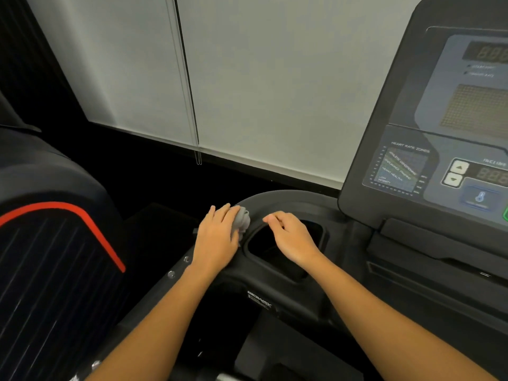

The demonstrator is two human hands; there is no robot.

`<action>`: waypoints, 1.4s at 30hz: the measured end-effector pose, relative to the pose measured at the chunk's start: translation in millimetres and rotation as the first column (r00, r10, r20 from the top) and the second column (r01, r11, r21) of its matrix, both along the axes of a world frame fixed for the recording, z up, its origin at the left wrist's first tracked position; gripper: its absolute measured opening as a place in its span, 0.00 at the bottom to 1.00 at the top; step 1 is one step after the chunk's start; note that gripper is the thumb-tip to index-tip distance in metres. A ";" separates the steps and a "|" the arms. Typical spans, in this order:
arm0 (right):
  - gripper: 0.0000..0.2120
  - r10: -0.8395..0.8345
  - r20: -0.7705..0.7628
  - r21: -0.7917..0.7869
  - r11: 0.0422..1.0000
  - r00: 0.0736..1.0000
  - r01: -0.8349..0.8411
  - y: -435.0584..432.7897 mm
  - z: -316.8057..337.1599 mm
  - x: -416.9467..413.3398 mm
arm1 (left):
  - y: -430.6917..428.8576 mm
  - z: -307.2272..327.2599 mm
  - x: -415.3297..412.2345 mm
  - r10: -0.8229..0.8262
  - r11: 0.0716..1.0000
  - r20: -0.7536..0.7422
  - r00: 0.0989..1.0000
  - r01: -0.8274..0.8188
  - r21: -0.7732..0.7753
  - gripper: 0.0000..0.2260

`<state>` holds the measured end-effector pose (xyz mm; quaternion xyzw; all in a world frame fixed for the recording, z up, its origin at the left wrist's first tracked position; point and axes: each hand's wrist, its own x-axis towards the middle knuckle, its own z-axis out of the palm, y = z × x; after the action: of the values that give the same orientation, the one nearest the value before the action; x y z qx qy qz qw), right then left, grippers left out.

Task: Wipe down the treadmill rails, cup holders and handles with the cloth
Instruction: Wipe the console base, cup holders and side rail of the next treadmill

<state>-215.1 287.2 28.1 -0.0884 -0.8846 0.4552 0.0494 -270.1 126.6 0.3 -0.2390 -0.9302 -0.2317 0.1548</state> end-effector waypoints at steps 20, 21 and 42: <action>0.23 0.142 0.038 0.465 0.874 0.989 -0.143 -18.9 -44.2 -14.6 | 17.0 -3.7 0.3 0.040 0.864 0.015 0.999 -0.027 -0.503 0.25; 0.23 0.144 0.045 0.470 0.870 0.989 -0.148 -18.9 -43.1 -14.6 | 18.9 -3.3 -0.5 0.060 0.862 0.008 0.998 -0.048 -0.505 0.25; 0.23 0.248 0.019 0.446 0.865 0.969 -0.230 -60.7 -43.5 7.8 | -34.1 -30.8 75.6 0.185 0.768 -0.132 0.974 -0.227 -0.599 0.39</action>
<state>-207.3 226.6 -15.4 0.0444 -0.9680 0.2454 0.0287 -194.5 92.5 -30.5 -0.1800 -0.9699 0.1069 0.1241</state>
